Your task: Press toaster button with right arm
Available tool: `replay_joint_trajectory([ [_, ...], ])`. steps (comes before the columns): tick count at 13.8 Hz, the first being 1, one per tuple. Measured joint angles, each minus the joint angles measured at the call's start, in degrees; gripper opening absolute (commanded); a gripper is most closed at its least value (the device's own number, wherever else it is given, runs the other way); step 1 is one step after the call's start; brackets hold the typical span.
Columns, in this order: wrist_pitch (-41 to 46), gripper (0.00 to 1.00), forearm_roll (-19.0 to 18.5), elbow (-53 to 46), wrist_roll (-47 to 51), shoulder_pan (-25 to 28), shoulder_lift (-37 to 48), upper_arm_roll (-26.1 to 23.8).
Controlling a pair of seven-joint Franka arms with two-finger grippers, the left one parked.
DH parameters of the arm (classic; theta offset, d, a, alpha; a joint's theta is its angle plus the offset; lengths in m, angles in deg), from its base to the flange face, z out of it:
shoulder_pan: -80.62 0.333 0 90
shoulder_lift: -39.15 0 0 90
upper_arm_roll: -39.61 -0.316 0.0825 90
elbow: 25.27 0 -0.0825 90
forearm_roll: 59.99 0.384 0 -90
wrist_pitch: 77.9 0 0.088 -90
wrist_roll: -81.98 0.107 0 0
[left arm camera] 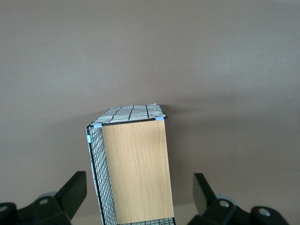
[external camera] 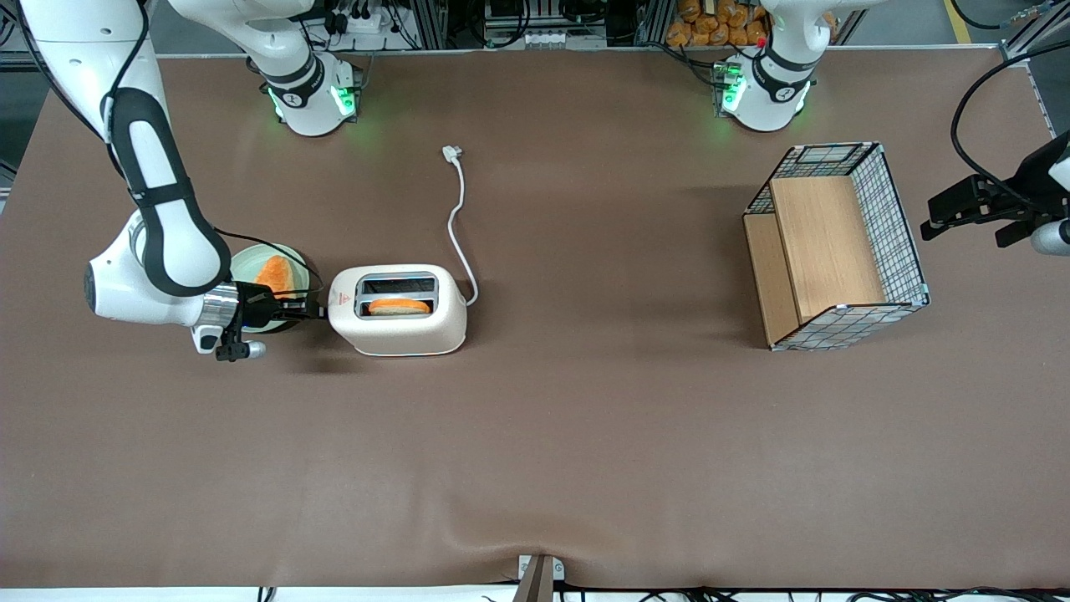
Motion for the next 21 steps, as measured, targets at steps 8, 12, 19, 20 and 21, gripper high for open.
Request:
replay_joint_trajectory([
  [8, -0.1, 0.0, 0.1, 0.0, -0.6, 0.0, -0.2, 0.0],
  [12, -0.1, 0.0, 0.2, 0.0, -0.6, 0.0, -0.3, 0.0],
  [19, 2.7, 0.0, 0.2, -1.1, 0.2, 0.0, 0.1, 0.2],
  [20, 3.0, 0.0, 0.2, -1.2, 0.9, 0.0, 0.4, 0.3],
  [21, 3.4, 0.0, 0.2, -1.5, 1.5, 0.0, 0.8, 0.3],
])
